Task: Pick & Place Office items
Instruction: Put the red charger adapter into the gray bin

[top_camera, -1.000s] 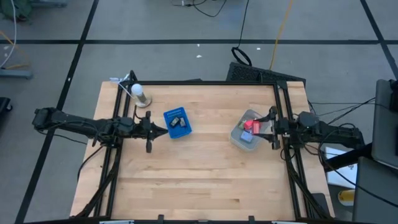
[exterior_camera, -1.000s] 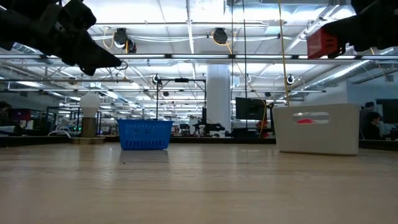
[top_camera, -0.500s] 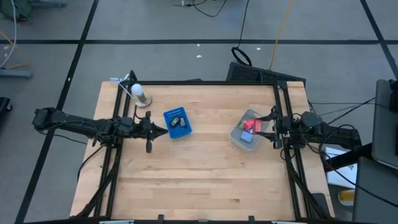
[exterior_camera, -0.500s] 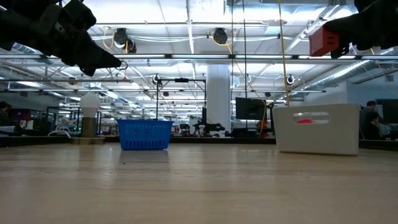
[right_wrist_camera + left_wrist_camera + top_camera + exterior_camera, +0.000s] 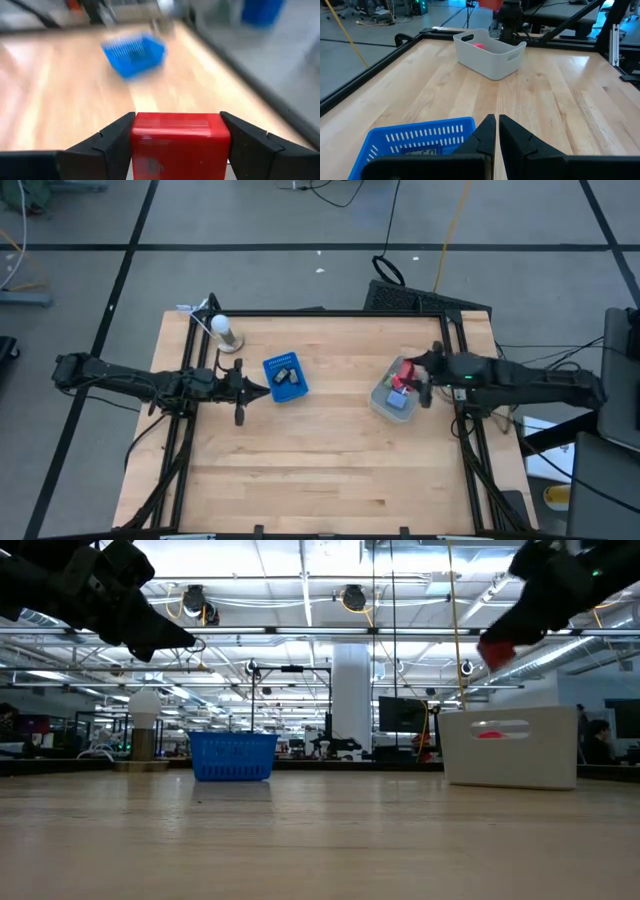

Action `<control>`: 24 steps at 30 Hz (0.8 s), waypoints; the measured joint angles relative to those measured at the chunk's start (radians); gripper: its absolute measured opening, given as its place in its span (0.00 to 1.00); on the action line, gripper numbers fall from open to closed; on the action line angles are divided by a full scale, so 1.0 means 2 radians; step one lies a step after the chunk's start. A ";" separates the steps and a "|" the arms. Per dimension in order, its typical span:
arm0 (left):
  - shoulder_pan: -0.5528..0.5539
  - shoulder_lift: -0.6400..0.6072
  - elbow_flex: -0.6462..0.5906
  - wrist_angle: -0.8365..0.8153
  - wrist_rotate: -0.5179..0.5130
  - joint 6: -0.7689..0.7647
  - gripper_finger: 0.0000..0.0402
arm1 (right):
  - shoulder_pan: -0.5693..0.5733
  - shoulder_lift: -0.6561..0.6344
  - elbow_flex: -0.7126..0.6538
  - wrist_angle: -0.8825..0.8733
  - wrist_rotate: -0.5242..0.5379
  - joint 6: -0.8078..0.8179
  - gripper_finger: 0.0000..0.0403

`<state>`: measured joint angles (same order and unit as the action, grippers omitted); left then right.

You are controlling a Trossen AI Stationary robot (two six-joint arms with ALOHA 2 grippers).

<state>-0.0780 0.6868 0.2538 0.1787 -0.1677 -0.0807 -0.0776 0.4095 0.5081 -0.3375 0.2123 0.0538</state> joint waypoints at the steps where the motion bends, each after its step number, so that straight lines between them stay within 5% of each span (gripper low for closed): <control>1: 0.000 0.000 0.000 0.000 0.000 0.000 0.06 | 0.000 0.029 0.011 -0.021 0.011 0.011 0.62; 9: 0.000 0.000 0.000 -0.001 0.000 -0.001 0.06 | 0.000 0.170 0.062 -0.082 0.011 0.076 0.62; 24: 0.000 0.000 0.000 -0.001 0.004 -0.013 0.06 | 0.000 0.271 0.062 -0.129 -0.010 0.150 0.63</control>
<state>-0.0780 0.6868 0.2539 0.1761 -0.1593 -0.1074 -0.0780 0.9507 0.6312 -0.5963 0.1922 0.3529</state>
